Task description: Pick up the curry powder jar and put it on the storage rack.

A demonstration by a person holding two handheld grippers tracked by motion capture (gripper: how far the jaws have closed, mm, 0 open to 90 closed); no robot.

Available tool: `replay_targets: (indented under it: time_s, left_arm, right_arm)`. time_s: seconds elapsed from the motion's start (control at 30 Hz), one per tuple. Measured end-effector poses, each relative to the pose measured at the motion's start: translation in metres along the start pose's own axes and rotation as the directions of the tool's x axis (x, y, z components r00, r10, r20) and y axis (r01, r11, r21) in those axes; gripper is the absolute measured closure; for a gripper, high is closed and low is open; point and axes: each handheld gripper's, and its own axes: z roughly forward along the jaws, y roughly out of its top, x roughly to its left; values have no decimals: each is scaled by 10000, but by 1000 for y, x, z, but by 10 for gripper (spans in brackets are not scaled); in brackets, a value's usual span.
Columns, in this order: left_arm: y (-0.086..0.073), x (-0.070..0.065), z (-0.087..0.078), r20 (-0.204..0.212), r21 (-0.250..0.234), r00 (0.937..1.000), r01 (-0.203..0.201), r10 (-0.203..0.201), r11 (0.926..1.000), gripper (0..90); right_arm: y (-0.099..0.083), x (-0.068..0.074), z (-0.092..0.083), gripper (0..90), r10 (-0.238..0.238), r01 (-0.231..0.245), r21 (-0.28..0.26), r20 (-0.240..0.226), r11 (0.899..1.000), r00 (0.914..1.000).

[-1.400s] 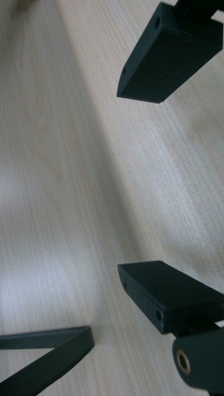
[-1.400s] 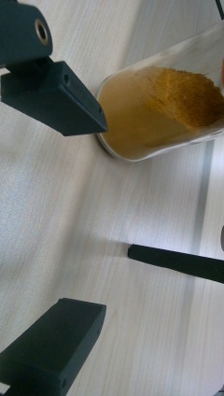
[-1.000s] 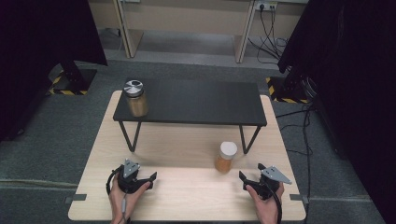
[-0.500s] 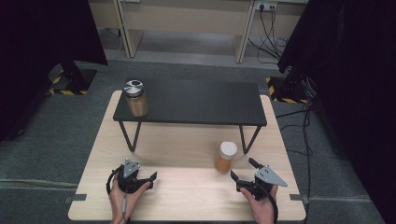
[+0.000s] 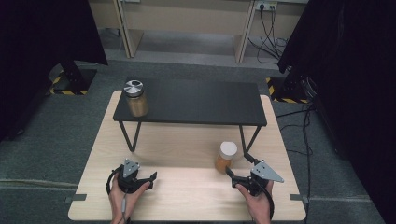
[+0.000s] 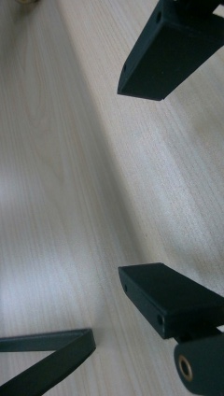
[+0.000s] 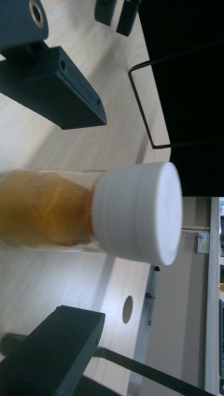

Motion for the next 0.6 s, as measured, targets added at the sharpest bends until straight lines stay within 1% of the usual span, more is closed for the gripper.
replay_targets:
  time_s: [0.1,0.17,0.37,0.6]
  left_arm:
    - [0,0,0,6,-24,10000,26,-26,10000,109]
    - [0,1,0,7,-9,10000,42,-42,10000,109]
    - [0,1,0,21,-8,10000,56,-56,10000,109]
    - [0,1,0,15,21,10000,20,-20,10000,109]
  right_arm:
    - [4,1,7,62,-32,33,71,-43,10000,10000]
    - [7,1,12,62,-136,137,120,-88,9998,9999]
    - [16,-1,26,69,-247,247,52,-85,9997,9997]
    - [19,-5,36,114,-352,352,-32,-139,9994,9993]
